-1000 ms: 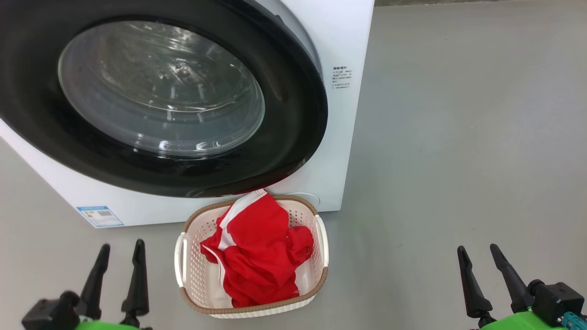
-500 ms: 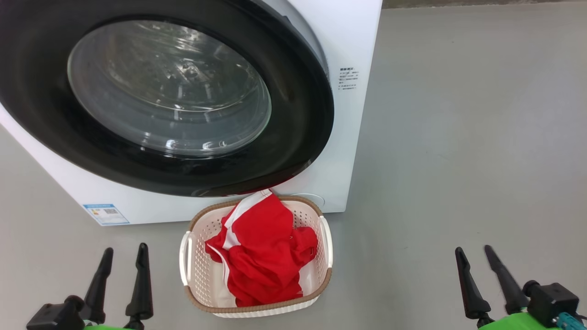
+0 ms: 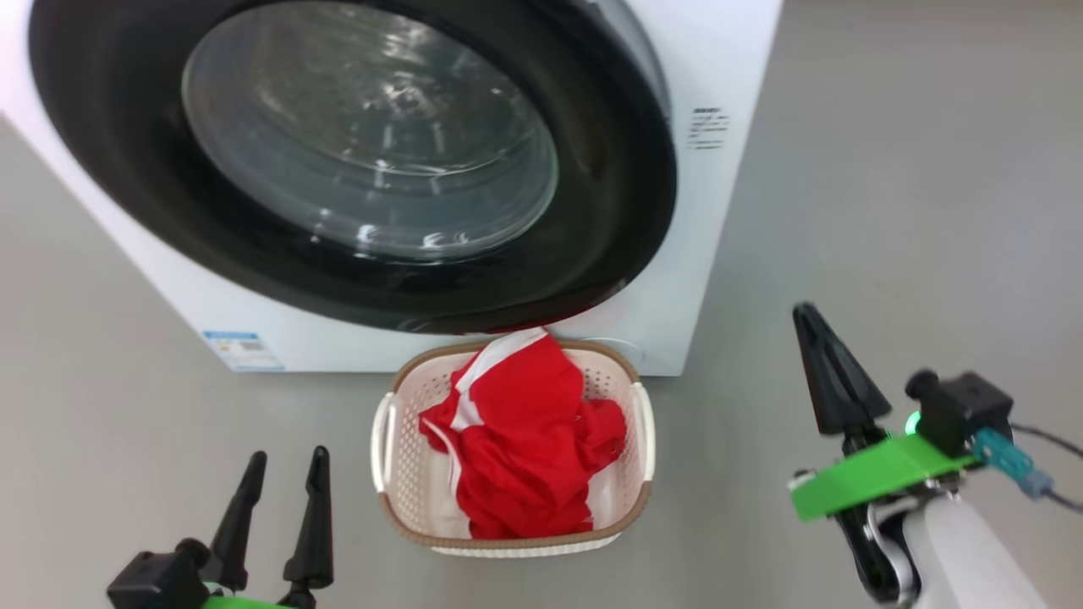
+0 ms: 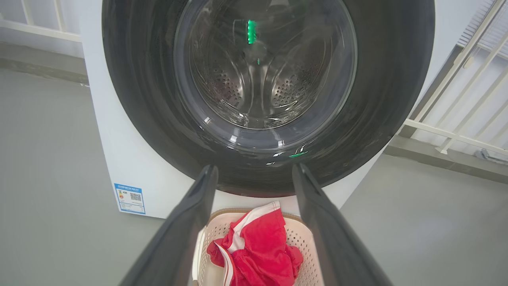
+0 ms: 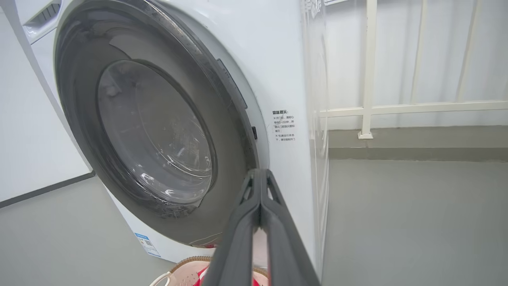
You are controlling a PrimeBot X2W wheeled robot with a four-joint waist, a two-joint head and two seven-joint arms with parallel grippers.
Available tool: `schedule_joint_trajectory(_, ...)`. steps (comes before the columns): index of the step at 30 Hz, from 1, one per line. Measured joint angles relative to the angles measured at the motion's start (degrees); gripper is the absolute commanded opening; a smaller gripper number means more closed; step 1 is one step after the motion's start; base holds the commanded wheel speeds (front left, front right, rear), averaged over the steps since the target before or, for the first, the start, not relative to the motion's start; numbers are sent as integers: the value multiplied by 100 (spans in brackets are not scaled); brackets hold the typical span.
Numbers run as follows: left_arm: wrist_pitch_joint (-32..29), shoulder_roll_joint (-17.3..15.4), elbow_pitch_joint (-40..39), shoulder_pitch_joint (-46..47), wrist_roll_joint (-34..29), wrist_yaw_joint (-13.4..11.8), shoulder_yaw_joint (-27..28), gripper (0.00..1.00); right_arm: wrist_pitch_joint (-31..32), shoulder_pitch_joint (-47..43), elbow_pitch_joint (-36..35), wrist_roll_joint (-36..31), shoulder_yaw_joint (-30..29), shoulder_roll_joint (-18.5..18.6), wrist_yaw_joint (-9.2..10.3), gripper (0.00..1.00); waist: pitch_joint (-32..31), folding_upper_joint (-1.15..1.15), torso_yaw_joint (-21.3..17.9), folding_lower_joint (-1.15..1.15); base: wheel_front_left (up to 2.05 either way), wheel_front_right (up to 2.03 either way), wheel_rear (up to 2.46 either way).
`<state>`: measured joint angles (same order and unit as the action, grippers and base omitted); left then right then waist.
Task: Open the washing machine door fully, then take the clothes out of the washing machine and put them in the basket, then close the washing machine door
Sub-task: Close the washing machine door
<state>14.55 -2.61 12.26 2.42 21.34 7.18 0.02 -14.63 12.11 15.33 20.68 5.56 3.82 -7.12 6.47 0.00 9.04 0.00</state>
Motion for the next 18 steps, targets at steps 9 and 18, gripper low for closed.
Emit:
schedule_joint_trajectory(9,0,10,14,249,281,0,-233,100,-1,1095,439,34,248,164,0,0,267,0,462,0,0,0,0)
schedule_joint_trajectory(18,0,22,0,531,553,-1,-531,100,-1,1802,920,52,197,347,0,0,684,0,855,0,0,0,0)
